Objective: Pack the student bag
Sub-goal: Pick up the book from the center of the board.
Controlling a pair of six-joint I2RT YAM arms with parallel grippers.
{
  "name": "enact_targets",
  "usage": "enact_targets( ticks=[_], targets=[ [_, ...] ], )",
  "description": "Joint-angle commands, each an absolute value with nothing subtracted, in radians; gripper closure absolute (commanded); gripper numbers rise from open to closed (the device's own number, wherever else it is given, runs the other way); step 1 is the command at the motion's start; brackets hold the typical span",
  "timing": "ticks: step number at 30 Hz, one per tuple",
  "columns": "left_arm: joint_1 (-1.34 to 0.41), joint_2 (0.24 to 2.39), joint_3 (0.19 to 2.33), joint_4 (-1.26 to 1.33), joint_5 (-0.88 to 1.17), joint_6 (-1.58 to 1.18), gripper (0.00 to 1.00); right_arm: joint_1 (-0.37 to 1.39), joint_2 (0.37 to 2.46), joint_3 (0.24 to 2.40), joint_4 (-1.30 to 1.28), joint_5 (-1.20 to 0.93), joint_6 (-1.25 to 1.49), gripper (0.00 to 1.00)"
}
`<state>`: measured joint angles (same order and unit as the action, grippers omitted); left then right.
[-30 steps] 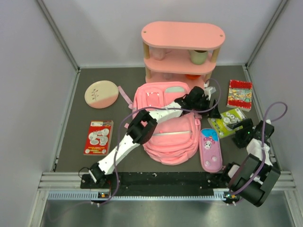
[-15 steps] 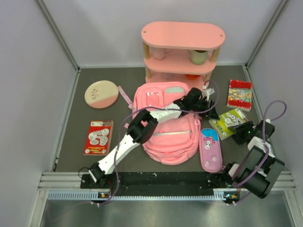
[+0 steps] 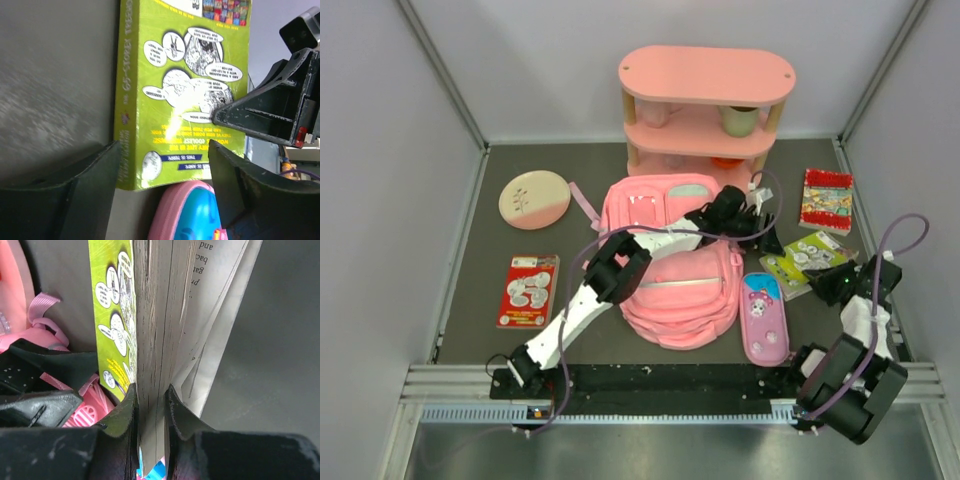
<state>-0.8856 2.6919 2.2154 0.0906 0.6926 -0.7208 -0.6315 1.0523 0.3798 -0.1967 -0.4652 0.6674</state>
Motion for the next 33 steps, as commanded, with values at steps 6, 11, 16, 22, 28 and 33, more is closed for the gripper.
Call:
enact_targets(
  ticks=[6,11,16,22,28,33],
  targets=[
    [-0.87,2.153,1.892,0.018,0.52,-0.545,0.02,-0.62,0.836,0.551,-0.316,-0.636,0.719,1.0],
    [-0.832,1.935,1.644,0.02,0.434,-0.46,0.02,-0.614,0.744,0.56,-0.269,-0.768,0.799,1.0],
    [-0.824,1.767,1.487,0.025,0.378,-0.436,0.02,-0.542,0.701,0.546,-0.135,-0.89,0.899,1.0],
    [-0.822,1.631,1.327,0.066,0.361,-0.466,0.02,-0.421,0.699,0.592,-0.048,-1.026,0.911,1.0],
    [-0.822,1.552,1.23,0.166,0.406,-0.54,0.02,-0.255,0.723,0.609,-0.04,-1.094,0.87,1.0],
    [-0.824,1.511,1.163,0.27,0.433,-0.577,0.02,-0.078,0.719,0.54,0.132,-1.072,0.955,1.0]
  ],
)
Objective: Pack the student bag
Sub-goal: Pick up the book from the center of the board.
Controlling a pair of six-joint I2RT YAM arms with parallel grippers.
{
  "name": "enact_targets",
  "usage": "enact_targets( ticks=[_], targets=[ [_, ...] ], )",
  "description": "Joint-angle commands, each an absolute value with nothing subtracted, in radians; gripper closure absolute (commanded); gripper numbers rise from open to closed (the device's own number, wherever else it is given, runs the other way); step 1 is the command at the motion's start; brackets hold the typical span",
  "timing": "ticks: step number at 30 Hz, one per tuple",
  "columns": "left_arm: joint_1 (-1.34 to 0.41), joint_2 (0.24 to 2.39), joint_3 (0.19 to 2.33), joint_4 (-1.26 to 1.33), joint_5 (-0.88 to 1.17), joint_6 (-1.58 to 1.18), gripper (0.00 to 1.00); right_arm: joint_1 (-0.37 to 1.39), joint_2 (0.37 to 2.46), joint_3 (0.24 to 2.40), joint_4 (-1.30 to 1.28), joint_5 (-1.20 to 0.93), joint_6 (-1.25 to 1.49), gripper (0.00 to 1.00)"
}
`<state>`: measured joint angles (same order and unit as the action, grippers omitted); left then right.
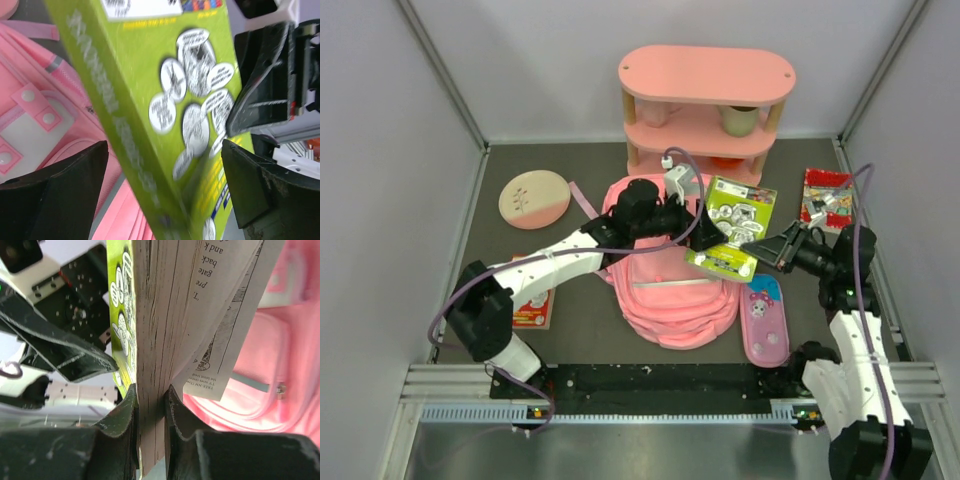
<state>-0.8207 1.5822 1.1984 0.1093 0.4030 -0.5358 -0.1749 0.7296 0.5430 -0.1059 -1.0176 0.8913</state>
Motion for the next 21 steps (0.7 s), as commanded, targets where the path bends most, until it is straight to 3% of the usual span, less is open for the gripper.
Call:
enact_targets(
  ticks=[1,7,8,11,12,13,14,15,18,21],
  targets=[
    [-0.824,1.506,1.148,0.282,0.437,-0.581,0.02,-0.065,0.722,0.534,0.161,-1.074,0.959,1.0],
    [-0.821,1.486,1.131,0.291,0.439,-0.575,0.02,-0.006,0.752,0.526,0.103,-1.138,0.876,1.0],
    [-0.821,1.486,1.131,0.285,0.436,-0.574,0.06,-0.006,0.752,0.529,0.068,-1.126,0.861,1.0],
    [-0.819,1.471,1.123,0.249,0.401,-0.561,0.43,-0.006,0.749,0.534,-0.064,-1.06,0.798,1.0],
    [-0.821,1.463,1.106,0.238,0.376,-0.56,0.81,-0.006,0.747,0.543,-0.137,-1.028,0.751,0.88],
    [-0.819,1.445,1.098,0.197,0.309,-0.557,0.94,-0.006,0.746,0.552,-0.203,-0.941,0.723,0.8],
    [-0.818,1.436,1.094,0.171,0.276,-0.549,1.0,-0.006,0.732,0.563,-0.332,-0.887,0.706,0.7],
    [-0.816,1.424,1.085,0.137,0.247,-0.539,1.0,-0.006,0.724,0.571,-0.394,-0.835,0.663,0.44],
    [-0.815,1.365,1.054,0.031,0.14,-0.499,1.0,-0.006,0.681,0.571,-0.543,-0.724,0.629,0.32],
    [-0.815,1.283,1.002,-0.011,0.072,-0.48,1.0,-0.006,0.644,0.56,-0.68,-0.689,0.618,0.32]
  ],
)
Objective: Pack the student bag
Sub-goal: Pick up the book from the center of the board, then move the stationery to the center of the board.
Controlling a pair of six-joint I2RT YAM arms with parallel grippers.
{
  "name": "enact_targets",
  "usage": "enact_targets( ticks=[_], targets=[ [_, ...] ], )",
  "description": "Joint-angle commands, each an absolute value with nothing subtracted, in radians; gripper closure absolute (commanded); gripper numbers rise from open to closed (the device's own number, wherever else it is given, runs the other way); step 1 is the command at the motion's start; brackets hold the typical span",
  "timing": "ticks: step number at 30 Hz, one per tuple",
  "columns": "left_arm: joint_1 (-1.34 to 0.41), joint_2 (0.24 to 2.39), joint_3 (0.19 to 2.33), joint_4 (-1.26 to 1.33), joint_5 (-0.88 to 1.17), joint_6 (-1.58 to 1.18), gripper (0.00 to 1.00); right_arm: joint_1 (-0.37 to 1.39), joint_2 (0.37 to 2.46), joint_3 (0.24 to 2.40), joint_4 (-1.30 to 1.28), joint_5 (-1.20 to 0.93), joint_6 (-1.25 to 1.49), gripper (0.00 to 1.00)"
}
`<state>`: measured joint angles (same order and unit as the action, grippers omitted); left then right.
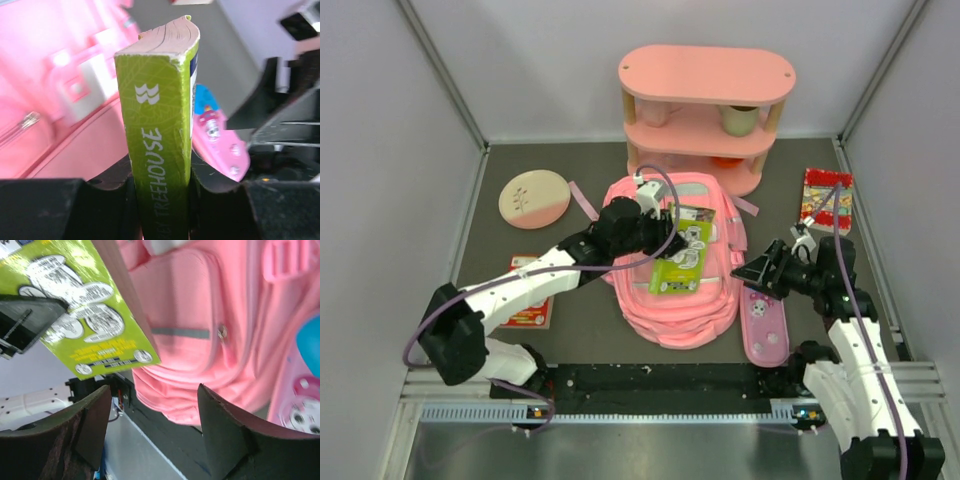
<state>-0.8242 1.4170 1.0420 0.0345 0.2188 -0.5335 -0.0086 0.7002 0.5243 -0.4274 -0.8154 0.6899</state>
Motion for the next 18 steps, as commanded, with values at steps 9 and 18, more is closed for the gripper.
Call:
enact_targets(
  ticks=[9,18],
  targets=[
    [-0.813,1.083,0.936,-0.097,0.057,-0.495,1.0,0.04,0.661,0.451,-0.847,-0.597,0.578,0.32],
    [-0.813,1.017,0.877,-0.11,0.09,-0.546,1.0,0.058,0.732,0.453,-0.808,-0.349,0.701,0.32]
  ],
)
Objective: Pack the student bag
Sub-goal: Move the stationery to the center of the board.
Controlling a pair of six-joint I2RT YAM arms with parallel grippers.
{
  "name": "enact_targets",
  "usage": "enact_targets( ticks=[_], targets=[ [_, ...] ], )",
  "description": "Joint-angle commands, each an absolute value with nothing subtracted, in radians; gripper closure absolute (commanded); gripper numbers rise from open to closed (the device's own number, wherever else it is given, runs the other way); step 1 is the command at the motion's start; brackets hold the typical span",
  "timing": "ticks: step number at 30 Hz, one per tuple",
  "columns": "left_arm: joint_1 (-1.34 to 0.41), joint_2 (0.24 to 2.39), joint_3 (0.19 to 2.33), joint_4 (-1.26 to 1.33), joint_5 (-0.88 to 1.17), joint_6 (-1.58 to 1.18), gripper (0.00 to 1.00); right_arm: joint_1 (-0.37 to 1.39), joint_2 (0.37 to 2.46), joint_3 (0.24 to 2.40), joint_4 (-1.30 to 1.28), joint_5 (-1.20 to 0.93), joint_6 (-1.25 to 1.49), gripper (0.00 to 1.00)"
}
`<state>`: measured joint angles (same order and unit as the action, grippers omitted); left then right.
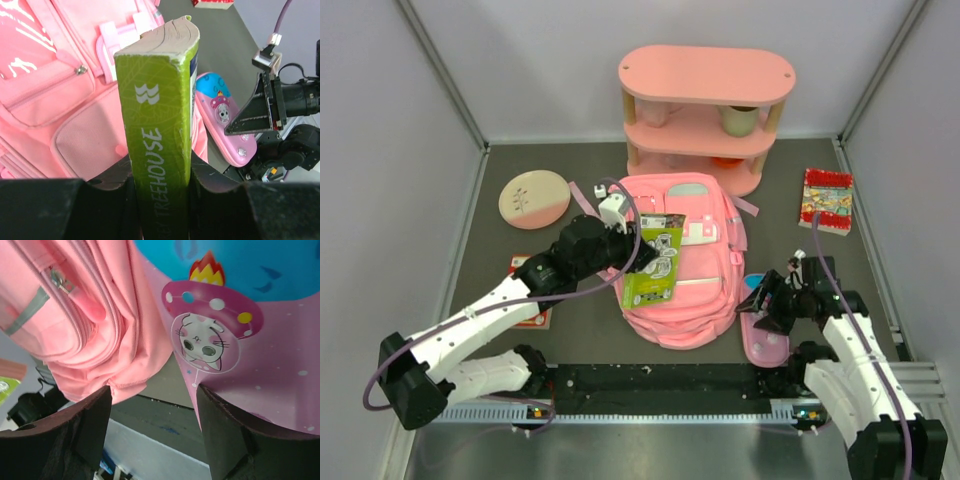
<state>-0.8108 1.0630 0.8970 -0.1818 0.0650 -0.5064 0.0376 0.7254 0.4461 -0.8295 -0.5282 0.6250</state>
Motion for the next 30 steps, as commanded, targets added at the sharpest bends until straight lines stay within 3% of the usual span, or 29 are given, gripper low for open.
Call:
enact_targets(
  ticks=[1,7,17,30],
  targets=[
    [-0.815,1.016,0.87,-0.11,0.094,-0.552,1.0,0.061,0.721,0.442,-0.796,-0.316,0.731,0.31],
    [-0.815,0.988,0.845,-0.11,0.11,-0.577,1.0,0.064,0.782,0.374,-0.704,-0.108,0.813,0.3],
    [-0.815,0.959,0.828,-0.12,0.112,-0.58,1.0,0.063,0.877,0.437,-0.594,0.138,0.835,0.28],
    [-0.816,0.92,0.815,-0.132,0.097,-0.583,1.0,0.005,1.144,0.658,-0.416,0.126,0.721,0.28]
  ],
)
